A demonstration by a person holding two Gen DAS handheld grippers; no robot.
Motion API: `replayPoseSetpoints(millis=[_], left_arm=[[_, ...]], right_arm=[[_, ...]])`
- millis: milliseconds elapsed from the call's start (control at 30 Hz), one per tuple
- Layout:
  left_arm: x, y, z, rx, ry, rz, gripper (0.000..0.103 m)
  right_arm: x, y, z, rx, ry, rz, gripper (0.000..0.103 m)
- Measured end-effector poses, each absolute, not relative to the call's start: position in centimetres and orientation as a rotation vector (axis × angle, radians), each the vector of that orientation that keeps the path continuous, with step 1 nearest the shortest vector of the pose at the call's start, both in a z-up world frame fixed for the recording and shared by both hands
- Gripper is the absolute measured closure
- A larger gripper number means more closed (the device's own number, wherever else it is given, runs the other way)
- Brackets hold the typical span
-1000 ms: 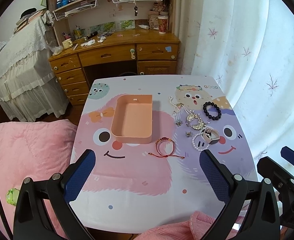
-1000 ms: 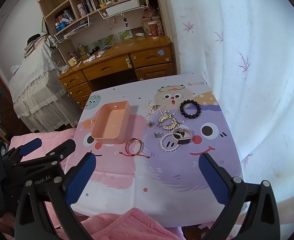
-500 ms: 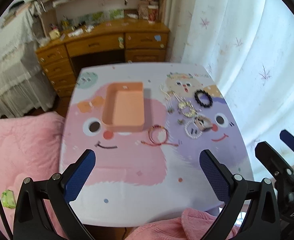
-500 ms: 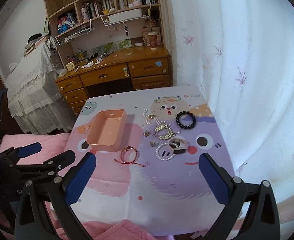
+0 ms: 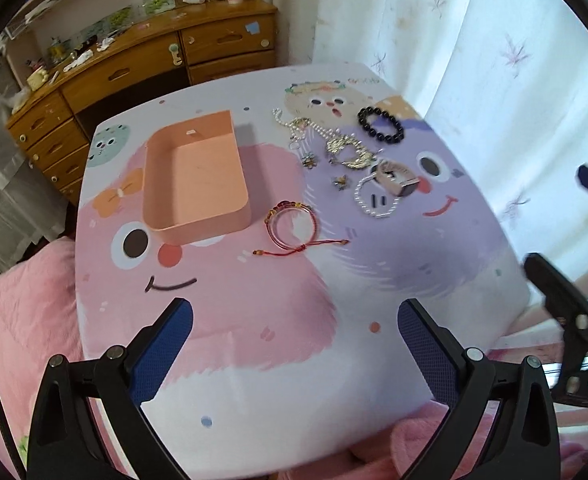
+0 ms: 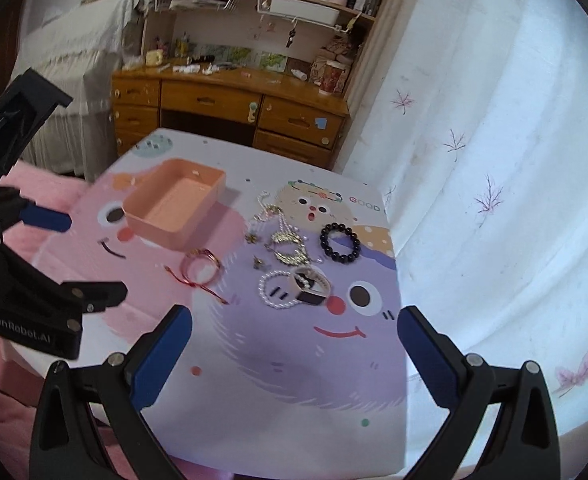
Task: Organize jewelry
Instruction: 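Grasp red string bracelet with left tool while right tool grasps white watch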
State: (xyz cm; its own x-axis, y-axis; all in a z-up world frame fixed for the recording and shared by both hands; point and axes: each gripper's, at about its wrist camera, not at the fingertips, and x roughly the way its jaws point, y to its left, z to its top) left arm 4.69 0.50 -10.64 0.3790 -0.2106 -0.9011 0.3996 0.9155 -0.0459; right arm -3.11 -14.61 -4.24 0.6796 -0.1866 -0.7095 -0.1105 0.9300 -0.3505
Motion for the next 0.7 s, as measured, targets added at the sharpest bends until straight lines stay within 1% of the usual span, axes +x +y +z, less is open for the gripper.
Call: replayPoseSetpoints(millis=[67, 100, 167, 267, 333, 367, 400, 467, 567, 600, 633, 700], left_arm=[[5.8, 0.0, -12.0, 0.207, 1.111, -0.376, 0.008], [6.4, -0.3, -12.6, 0.208, 1.112, -0.368, 0.008], [8.1, -0.7, -14.2, 0.185, 1.129, -0.353, 0.012], [10.5, -1.3, -16.2, 0.164, 1.172, -0.311, 0.021], [11.9, -1.6, -17.5, 0.146, 1.180, -0.285, 0.025], [12.5, -1.8, -18.2, 0.148, 1.188, -0.268, 0.030], [12.9, -1.9, -18.7, 0.153, 1.198, -0.251, 0.039], [14.2, -2.2, -20.1, 0.155, 1.228, -0.211, 0.046], [15.6, -2.3, -21.6, 0.125, 1.256, -0.168, 0.046], [16.0, -2.5, -22.0, 0.116, 1.266, -0.149, 0.049], [16.3, -2.6, -22.3, 0.112, 1.272, -0.137, 0.051], [16.5, -2.8, -22.8, 0.119, 1.275, -0.119, 0.053]], right_arm=[[-2.5, -14.9, -5.2, -0.434, 0.835, -0.032, 0.000], [-1.8, -15.2, -6.0, -0.460, 0.846, -0.023, 0.000], [-0.7, -15.6, -7.2, -0.487, 0.866, 0.003, 0.005], [1.3, -16.1, -9.0, -0.499, 0.909, 0.046, 0.021], [2.8, -16.5, -10.4, -0.509, 0.923, 0.070, 0.026], [3.5, -16.6, -11.0, -0.511, 0.933, 0.079, 0.028], [4.0, -16.8, -11.5, -0.508, 0.940, 0.089, 0.033], [5.7, -17.4, -13.2, -0.502, 0.971, 0.111, 0.045], [7.6, -18.2, -15.8, -0.514, 1.022, 0.133, 0.057], [8.0, -18.5, -16.3, -0.513, 1.034, 0.138, 0.058], [8.6, -18.8, -17.1, -0.510, 1.048, 0.146, 0.062], [9.5, -19.2, -17.9, -0.516, 1.058, 0.151, 0.065]])
